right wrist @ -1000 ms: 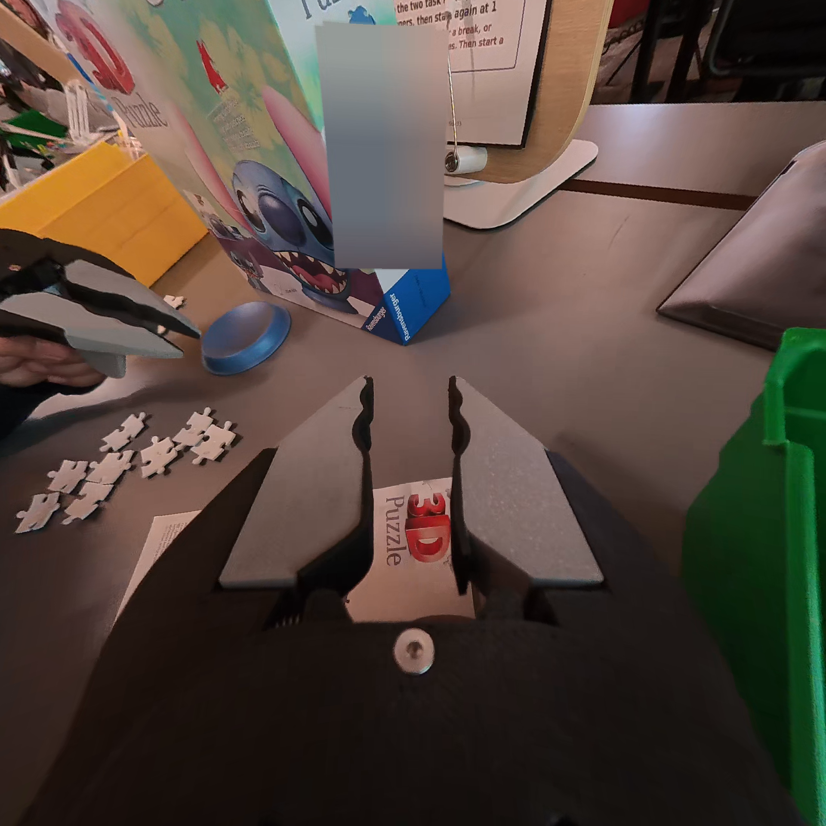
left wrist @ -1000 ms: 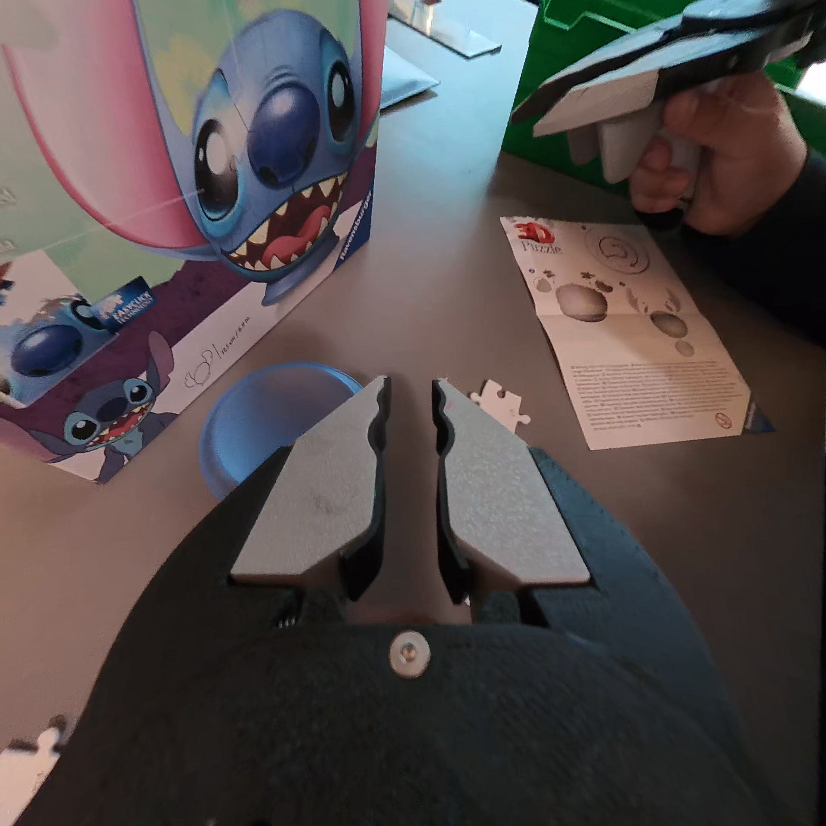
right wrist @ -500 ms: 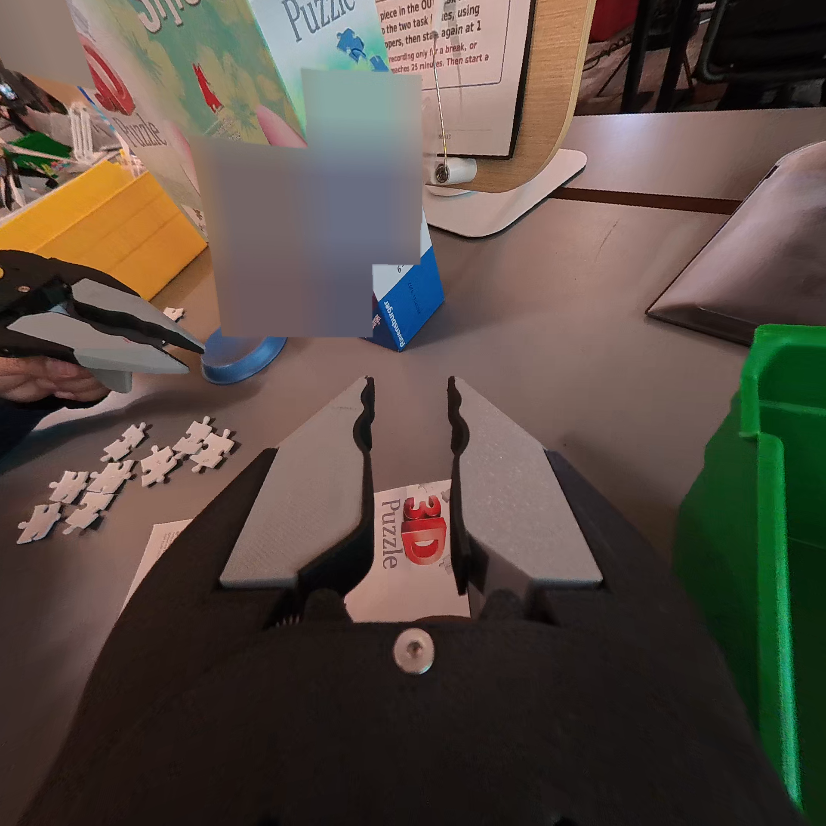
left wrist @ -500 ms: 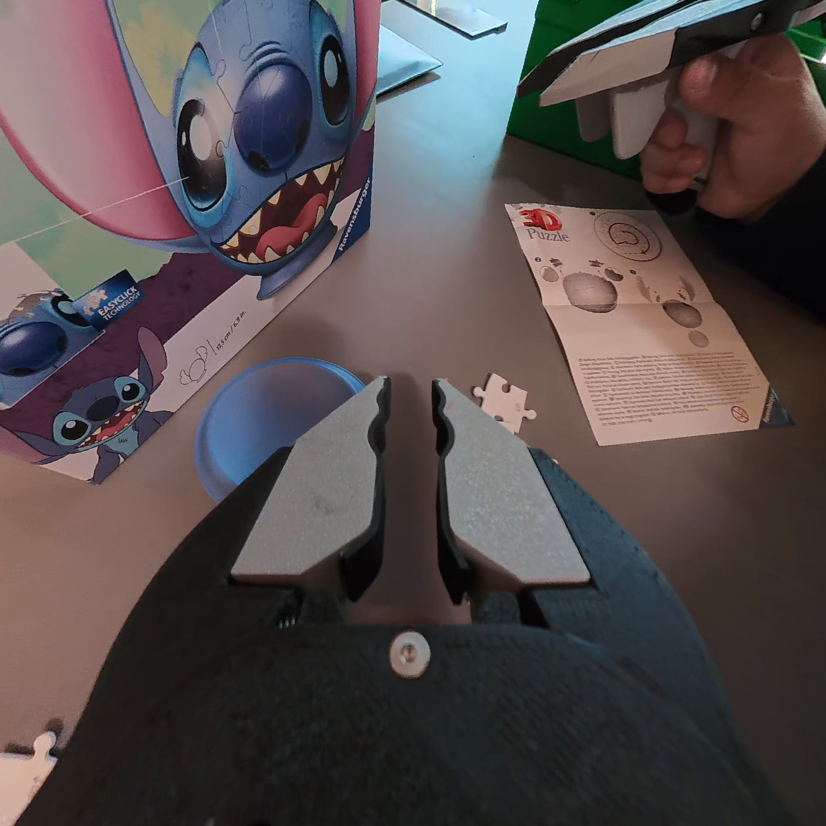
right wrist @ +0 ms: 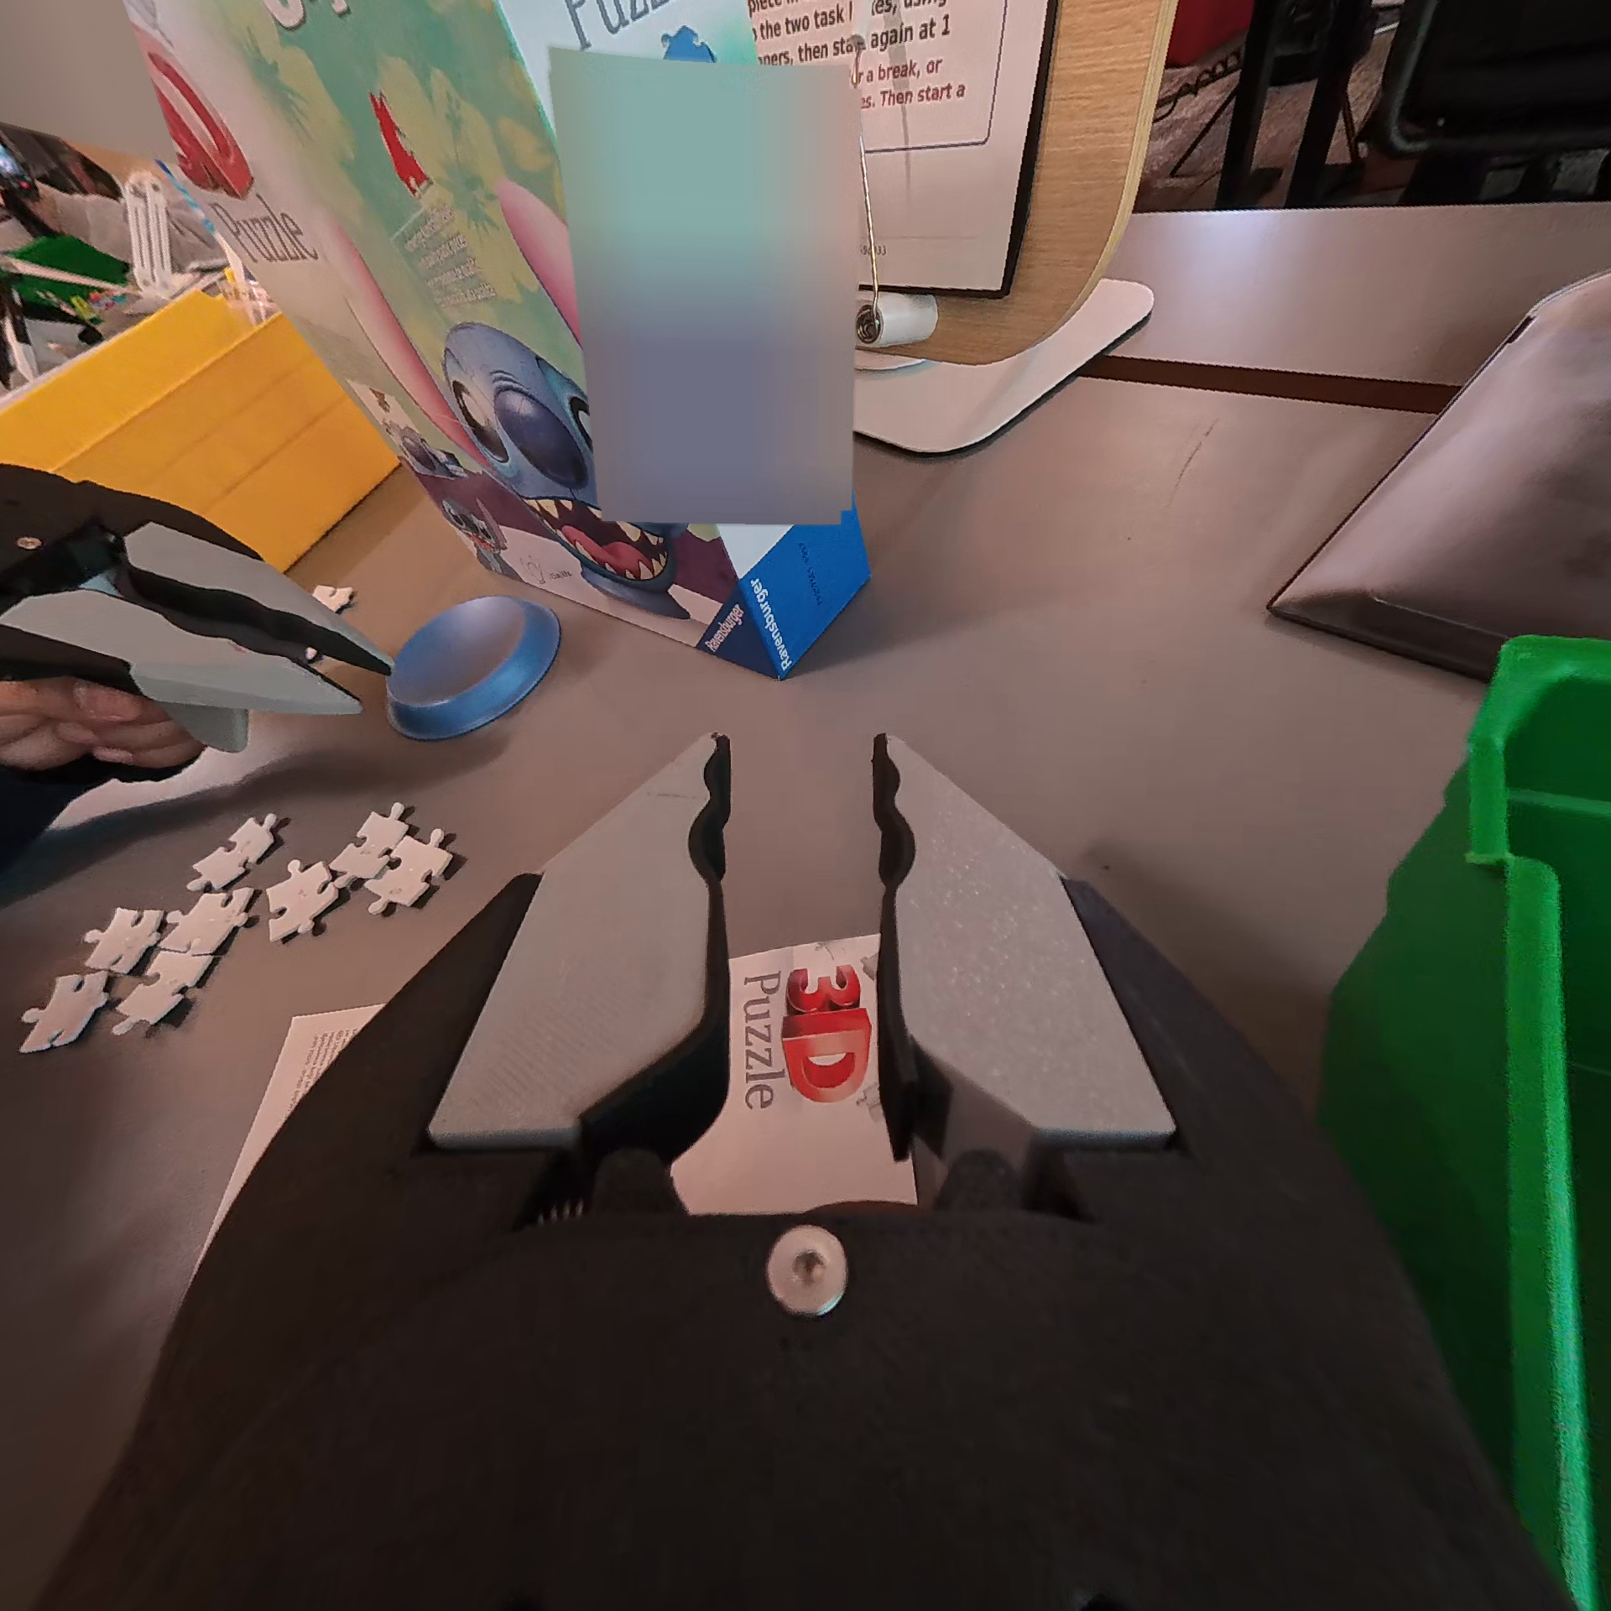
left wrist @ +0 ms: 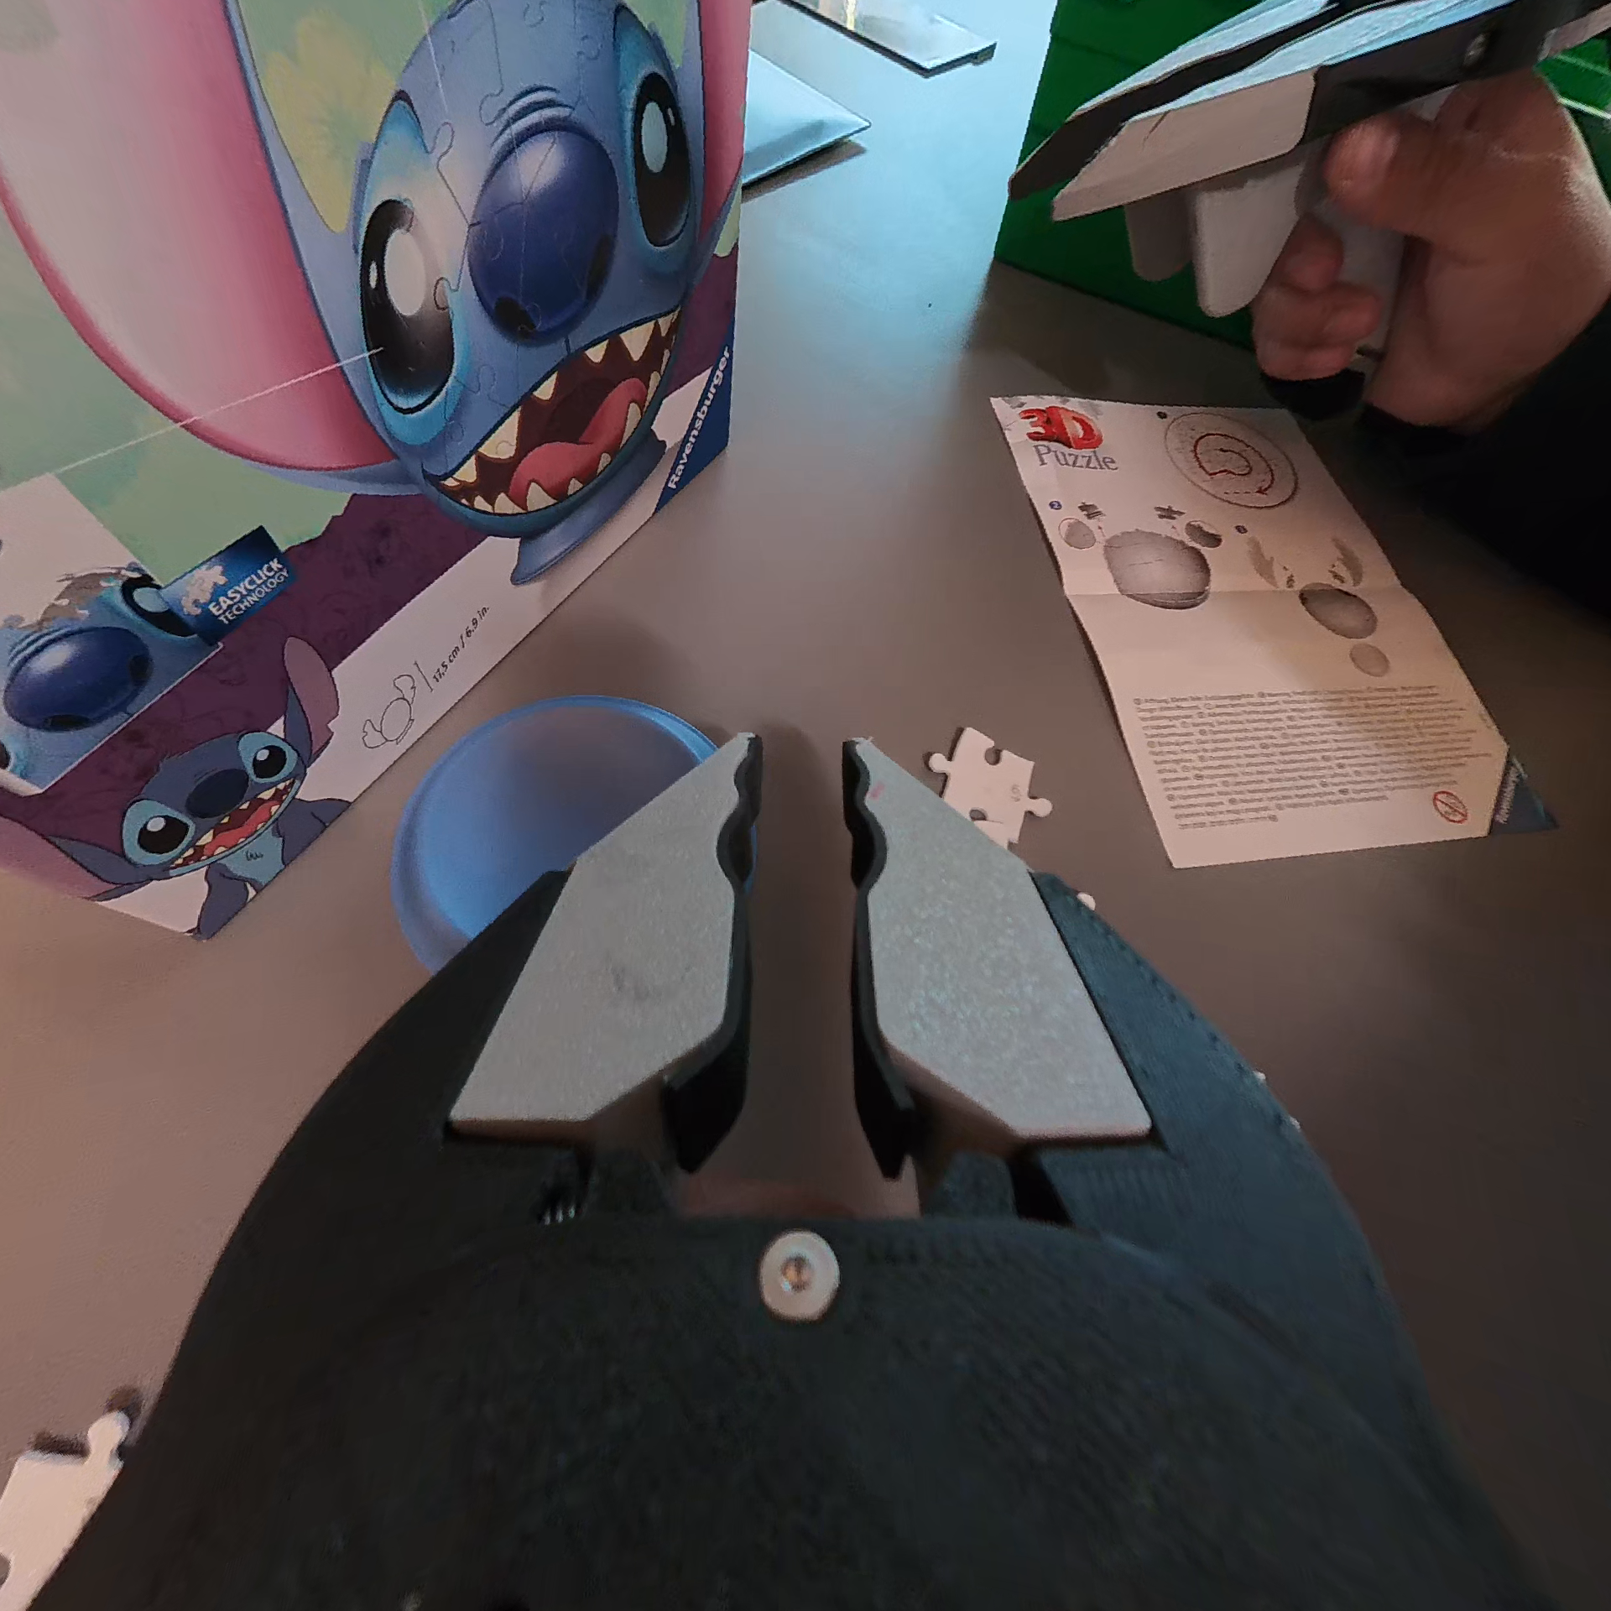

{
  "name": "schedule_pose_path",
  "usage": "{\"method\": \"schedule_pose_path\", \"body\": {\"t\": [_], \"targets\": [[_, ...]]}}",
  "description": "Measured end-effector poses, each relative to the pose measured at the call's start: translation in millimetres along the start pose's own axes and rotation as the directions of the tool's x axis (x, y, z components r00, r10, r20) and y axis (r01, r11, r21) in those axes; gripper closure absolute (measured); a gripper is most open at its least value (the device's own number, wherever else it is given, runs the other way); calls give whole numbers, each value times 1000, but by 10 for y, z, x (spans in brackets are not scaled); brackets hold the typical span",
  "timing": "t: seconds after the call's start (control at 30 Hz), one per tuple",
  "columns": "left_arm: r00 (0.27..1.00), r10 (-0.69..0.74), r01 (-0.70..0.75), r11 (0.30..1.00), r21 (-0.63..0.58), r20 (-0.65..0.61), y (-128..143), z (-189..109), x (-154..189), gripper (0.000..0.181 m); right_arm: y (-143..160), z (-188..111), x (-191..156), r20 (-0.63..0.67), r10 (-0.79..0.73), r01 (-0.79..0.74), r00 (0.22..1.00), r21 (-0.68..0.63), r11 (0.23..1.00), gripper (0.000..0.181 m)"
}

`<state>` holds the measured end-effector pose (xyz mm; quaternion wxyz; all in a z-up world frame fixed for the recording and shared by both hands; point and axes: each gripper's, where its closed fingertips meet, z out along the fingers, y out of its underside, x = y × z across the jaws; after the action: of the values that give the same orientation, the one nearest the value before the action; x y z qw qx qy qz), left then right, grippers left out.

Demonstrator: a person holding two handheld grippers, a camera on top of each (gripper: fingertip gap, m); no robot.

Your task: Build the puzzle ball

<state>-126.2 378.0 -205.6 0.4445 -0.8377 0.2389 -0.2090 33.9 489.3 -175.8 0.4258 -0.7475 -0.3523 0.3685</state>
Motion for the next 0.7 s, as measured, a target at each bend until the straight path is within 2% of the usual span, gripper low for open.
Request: {"method": "schedule_pose_path", "body": {"t": [0.33,0.7], "targets": [[1000,-3,0,996,-87,-31,187,-47,-66,161,9,6,61,-27,-30,30,999,-4,1000,151],[1000,8,-10,997,-81,-16,200,-144,-133,160,79,37,169,-89,-77,76,993,-16,997,151]]}}
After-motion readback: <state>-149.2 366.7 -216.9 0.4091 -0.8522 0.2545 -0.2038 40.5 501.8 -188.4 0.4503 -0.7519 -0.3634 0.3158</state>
